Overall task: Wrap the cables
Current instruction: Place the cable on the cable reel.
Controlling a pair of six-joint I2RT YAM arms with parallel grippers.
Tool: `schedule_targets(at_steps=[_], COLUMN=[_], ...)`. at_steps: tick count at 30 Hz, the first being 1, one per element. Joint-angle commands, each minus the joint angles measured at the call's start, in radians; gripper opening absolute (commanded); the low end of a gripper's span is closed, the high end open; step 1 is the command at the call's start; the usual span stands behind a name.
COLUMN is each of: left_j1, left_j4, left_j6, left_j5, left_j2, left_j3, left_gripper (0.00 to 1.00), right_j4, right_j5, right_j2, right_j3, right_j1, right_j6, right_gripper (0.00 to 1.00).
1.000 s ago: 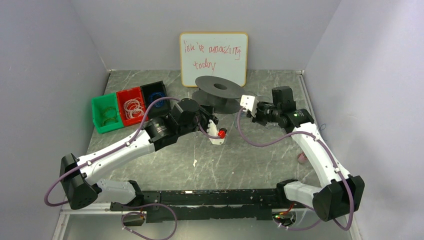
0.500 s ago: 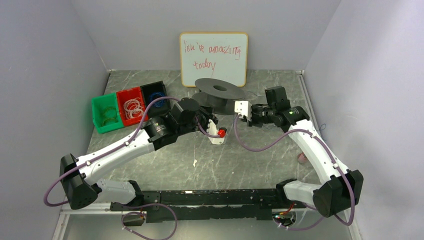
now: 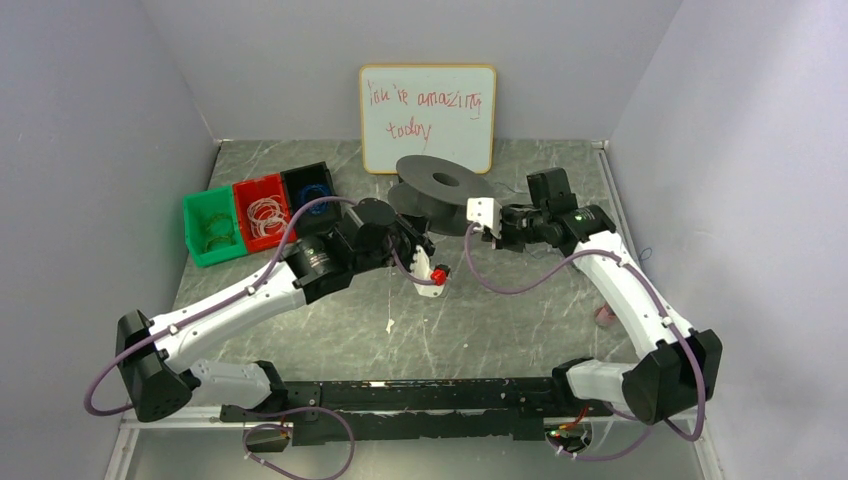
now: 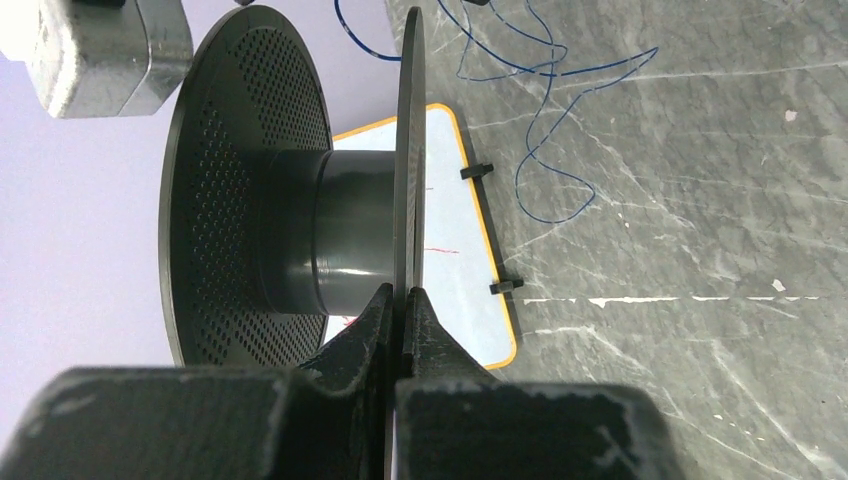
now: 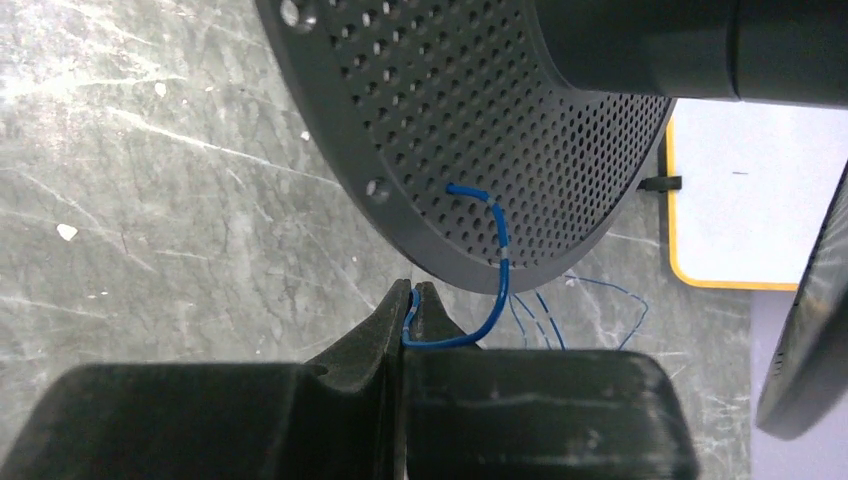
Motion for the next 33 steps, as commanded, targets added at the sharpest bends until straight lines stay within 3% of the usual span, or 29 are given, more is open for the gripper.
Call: schedule_targets(at_steps=[1, 7, 15, 21, 33], left_j1=[-0.005, -0.006, -0.005, -0.005, -0.005], left_j4=[0.131, 0.154, 0.153, 0.139, 0.109], left_j6=[0.065, 0.081, 0.043, 0.033, 0.011], left_j5=[0.023, -0.002, -0.019, 0.003, 0.04], left_j2=[-0.057, -0.06, -0.079, -0.086, -0.086], left_j3=[0.002, -0.012, -0.022, -0.019, -0.001], left_gripper=[0.02, 0.03, 0.02, 0.02, 0.02], right_j4=[-0.08, -0.177, 0.113, 0.12, 0.353], right_j5=[-0.035, -0.037, 0.056, 0.041, 0.115], right_j2=[0.022, 0.042, -0.07, -0.06, -0.079], right_j3=[0.086, 0.139, 0.035, 0.013, -0.073], right_j1=[0.003, -0.004, -0.095, -0.108, -0.108], right_j6=[-0.029, -0.03, 0.177, 0.164, 0.299], right_gripper=[0.0, 0.0, 0.0, 0.0, 0.0])
